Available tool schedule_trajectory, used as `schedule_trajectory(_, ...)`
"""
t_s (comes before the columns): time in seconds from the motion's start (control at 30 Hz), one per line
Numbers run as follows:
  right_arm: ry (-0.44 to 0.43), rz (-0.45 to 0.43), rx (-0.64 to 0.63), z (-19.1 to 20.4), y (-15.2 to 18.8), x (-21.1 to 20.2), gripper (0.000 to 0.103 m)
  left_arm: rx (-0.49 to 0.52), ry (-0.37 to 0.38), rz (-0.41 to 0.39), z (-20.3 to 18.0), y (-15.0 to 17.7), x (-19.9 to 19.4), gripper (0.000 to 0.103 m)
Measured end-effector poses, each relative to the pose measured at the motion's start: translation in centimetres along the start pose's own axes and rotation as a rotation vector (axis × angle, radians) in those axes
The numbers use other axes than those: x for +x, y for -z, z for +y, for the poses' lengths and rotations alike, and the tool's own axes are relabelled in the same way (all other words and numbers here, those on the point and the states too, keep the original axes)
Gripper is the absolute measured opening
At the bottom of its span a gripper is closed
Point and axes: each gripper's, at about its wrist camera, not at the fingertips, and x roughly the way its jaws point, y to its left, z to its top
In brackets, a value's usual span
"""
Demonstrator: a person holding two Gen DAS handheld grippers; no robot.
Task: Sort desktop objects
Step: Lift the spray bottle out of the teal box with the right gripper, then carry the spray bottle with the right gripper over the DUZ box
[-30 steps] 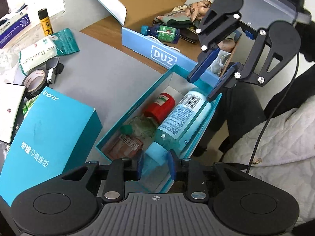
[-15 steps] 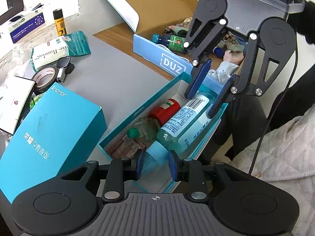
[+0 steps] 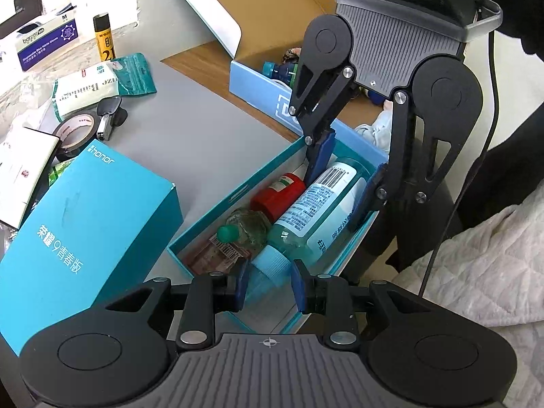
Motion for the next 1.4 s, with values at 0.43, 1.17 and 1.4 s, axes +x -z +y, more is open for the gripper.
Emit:
schedule_trajectory(0.43,0.017,-0.157,0.034,1.2,3.1,-4.2,0.046,0.026,0.003,-0.039,-0.2,-0.3,-0.9,0.039)
schedule_trajectory(1.17,-0.039,-0.484,0.357,1.2,13.1,-7.1,0.046,-0.037,-0.037,-0.131,-4.6,-1.5,-0.6,0.049)
schedule_trajectory(1.4,-0.068,-0.583,0.430,1.3,15.6,-6.5,0.046,-0.082,-0.023,-0.152,-5.2,-2.2,0.8,0.048)
